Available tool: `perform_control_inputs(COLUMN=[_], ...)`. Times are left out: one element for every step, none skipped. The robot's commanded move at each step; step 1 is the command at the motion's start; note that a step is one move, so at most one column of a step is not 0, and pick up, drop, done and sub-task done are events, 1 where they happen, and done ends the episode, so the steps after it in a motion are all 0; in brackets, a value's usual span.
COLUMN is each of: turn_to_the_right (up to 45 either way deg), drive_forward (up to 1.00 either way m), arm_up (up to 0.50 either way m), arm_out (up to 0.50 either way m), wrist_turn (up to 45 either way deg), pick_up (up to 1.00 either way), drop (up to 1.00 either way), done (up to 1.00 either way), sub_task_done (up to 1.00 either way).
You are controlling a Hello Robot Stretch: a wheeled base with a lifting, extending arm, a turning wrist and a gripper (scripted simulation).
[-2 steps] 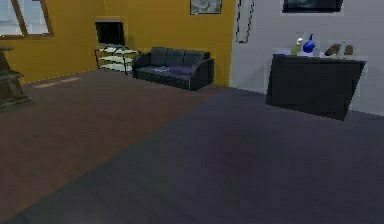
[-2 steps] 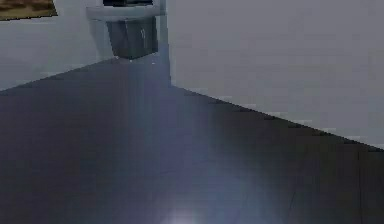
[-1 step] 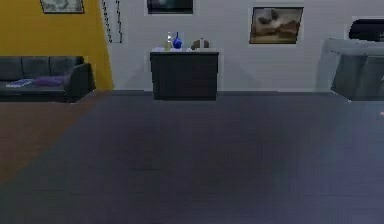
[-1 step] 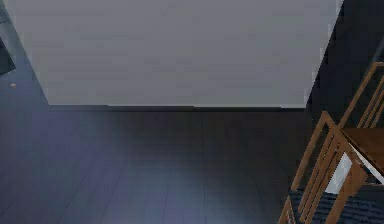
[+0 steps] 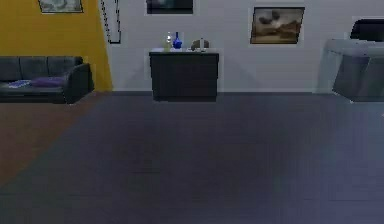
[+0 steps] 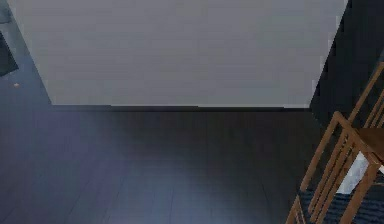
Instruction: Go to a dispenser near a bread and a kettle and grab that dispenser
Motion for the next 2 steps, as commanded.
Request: perform_control_inputs(turn_to_the_right=[45.0, 45.0], drive_forward=[0.00, 0.00], arm_up=[0.00, 0.00], arm_out=[0.00, 0.00], wrist_turn=[0.0, 0.0], pick_up=[0.00, 0.00], drop=[0.00, 0.00], done=[0.00, 0.00], sub_task_done=[0.00, 0.00])
